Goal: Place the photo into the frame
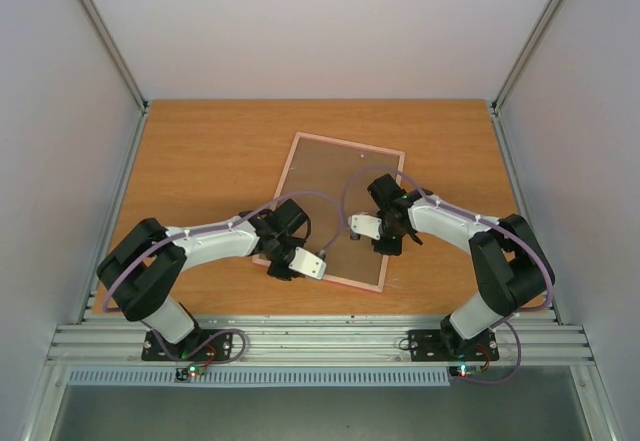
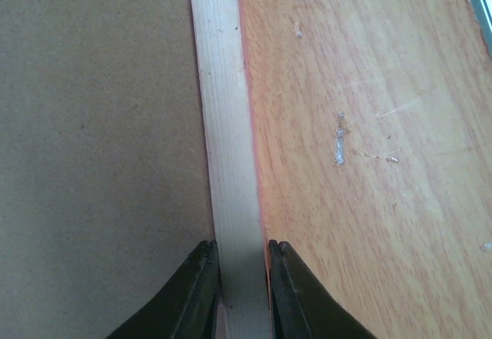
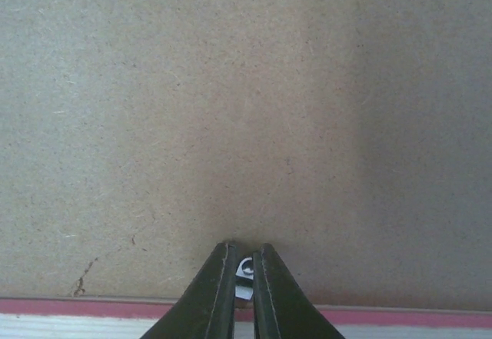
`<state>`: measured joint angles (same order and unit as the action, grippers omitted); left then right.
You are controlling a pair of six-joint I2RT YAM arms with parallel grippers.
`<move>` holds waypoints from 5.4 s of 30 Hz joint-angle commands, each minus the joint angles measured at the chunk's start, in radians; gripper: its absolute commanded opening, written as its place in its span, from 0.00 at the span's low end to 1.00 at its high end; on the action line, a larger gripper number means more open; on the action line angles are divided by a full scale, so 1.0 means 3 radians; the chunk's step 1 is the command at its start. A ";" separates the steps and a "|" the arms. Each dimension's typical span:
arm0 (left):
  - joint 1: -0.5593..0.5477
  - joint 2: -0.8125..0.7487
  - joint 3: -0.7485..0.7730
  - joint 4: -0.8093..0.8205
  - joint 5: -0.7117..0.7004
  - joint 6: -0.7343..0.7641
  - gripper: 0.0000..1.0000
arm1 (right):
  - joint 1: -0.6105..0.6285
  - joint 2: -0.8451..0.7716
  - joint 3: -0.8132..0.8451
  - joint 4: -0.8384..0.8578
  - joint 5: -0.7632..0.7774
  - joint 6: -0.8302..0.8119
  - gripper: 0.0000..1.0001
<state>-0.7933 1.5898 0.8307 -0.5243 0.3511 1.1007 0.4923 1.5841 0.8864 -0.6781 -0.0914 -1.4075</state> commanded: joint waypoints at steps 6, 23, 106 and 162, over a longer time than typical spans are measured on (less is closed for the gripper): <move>-0.0004 -0.0165 -0.0078 -0.0649 0.0228 -0.0048 0.20 | -0.0023 0.0047 0.0494 -0.0450 -0.0205 0.0366 0.24; 0.0023 -0.0531 -0.0009 -0.0726 0.0245 -0.0763 0.47 | -0.0746 0.0722 0.1687 -0.0932 -0.0864 0.0801 0.32; 0.0327 0.0017 -0.0069 -0.0372 -0.0090 -0.0642 0.33 | -0.0701 0.1493 0.1612 -0.0780 0.0285 0.0295 0.06; 0.0323 0.0097 -0.0037 -0.0993 0.0077 0.0124 0.26 | -0.0531 0.1100 0.1421 0.0093 0.0936 -0.0642 0.35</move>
<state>-0.7002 1.5990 0.8524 -0.6914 0.4099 1.1191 0.3687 1.9064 1.2453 -0.5087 0.2718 -1.7222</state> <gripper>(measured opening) 0.259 0.337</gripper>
